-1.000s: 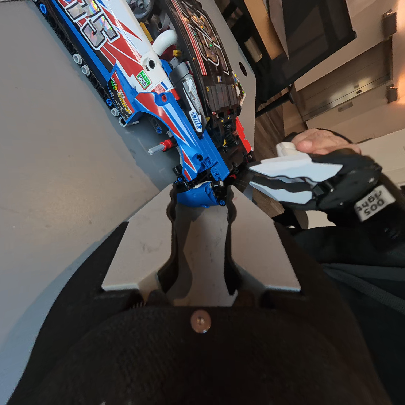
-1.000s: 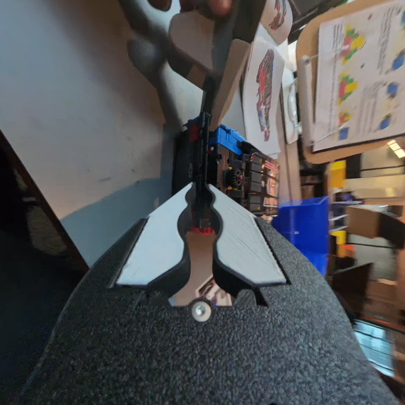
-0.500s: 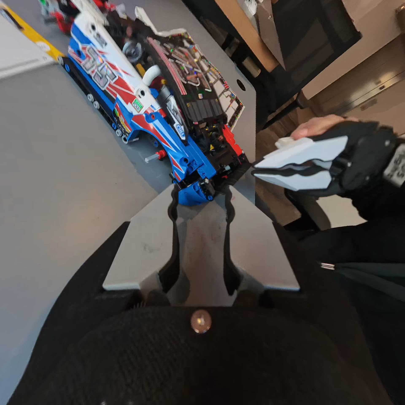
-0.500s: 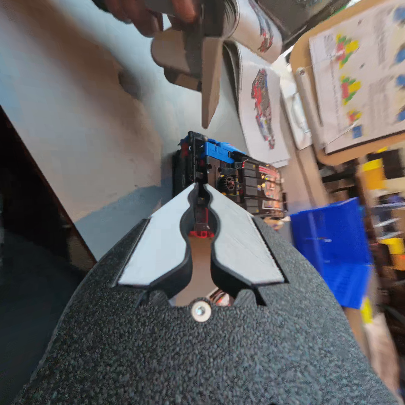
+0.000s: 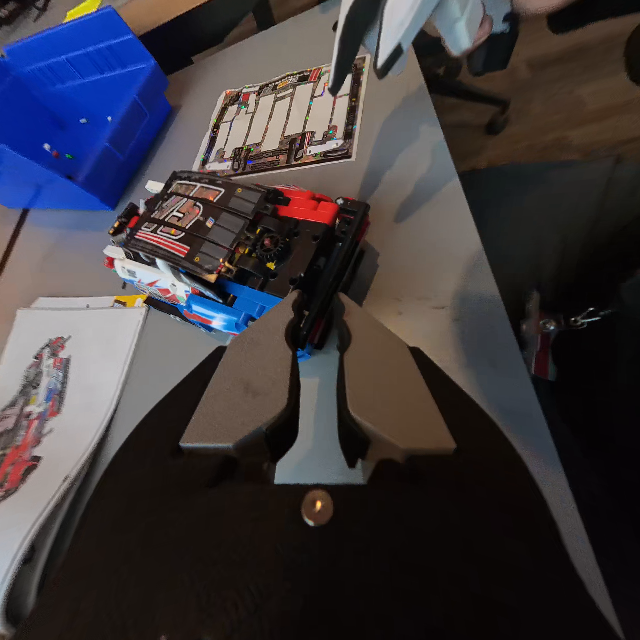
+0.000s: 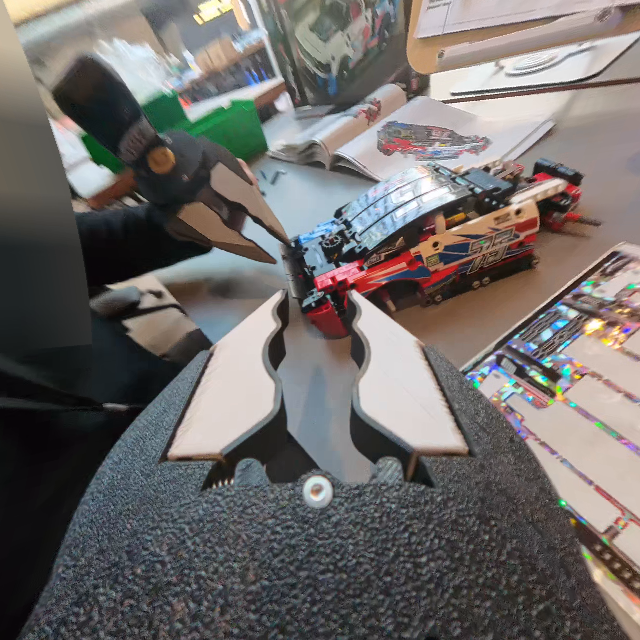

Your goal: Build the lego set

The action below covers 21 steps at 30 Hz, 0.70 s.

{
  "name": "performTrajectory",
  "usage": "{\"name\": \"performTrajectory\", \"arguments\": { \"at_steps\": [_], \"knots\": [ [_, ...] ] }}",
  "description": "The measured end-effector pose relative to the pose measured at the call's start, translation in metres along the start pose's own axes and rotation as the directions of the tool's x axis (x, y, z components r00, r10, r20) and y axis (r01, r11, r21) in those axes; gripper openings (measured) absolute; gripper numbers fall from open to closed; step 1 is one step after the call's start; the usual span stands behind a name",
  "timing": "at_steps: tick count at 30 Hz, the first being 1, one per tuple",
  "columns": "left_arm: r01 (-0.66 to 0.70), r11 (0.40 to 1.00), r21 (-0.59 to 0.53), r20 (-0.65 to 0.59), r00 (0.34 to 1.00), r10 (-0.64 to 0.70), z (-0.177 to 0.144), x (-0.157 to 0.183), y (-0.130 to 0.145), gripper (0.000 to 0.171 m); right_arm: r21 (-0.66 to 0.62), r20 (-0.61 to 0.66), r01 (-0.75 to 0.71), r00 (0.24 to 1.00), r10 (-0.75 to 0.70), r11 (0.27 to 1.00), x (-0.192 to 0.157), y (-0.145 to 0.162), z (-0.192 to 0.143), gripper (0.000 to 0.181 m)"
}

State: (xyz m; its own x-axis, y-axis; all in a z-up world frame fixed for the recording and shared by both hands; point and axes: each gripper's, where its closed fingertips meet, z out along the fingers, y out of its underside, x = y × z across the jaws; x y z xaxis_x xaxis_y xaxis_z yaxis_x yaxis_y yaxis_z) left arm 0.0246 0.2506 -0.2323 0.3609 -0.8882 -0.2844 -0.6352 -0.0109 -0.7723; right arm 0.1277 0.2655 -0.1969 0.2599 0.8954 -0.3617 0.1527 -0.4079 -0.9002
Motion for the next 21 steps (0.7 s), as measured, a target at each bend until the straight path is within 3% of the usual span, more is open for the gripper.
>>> {"name": "performTrajectory", "arguments": {
  "at_steps": [4, 8, 11, 15, 21],
  "knots": [
    [-0.144, 0.985, -0.091, 0.037, 0.988, 0.148, 0.009, 0.004, 0.0, 0.003, 0.035, 0.192, -0.105, 0.977, 0.097, 0.994, 0.003, 0.001, -0.018, 0.034],
    [-0.183, 0.966, -0.184, 0.079, 0.977, 0.2, 0.012, 0.002, 0.001, 0.003, -0.044, 0.298, -0.072, 0.951, 0.082, 0.996, 0.001, 0.014, -0.017, 0.034],
    [-0.251, 0.941, -0.226, 0.149, 0.946, 0.288, 0.012, 0.002, 0.001, 0.003, -0.091, 0.278, 0.006, 0.961, 0.02, 0.996, 0.005, 0.022, -0.002, 0.036],
    [-0.326, 0.909, -0.262, 0.264, 0.881, 0.392, 0.012, 0.001, 0.001, 0.003, -0.063, 0.234, 0.167, 0.961, -0.148, 0.984, -0.012, 0.009, 0.023, 0.036],
    [-0.41, 0.875, -0.258, 0.372, 0.793, 0.482, 0.013, 0.002, -0.001, 0.003, -0.272, 0.089, 0.502, 0.862, -0.498, 0.821, -0.016, 0.031, 0.065, 0.021]
  ]
}}
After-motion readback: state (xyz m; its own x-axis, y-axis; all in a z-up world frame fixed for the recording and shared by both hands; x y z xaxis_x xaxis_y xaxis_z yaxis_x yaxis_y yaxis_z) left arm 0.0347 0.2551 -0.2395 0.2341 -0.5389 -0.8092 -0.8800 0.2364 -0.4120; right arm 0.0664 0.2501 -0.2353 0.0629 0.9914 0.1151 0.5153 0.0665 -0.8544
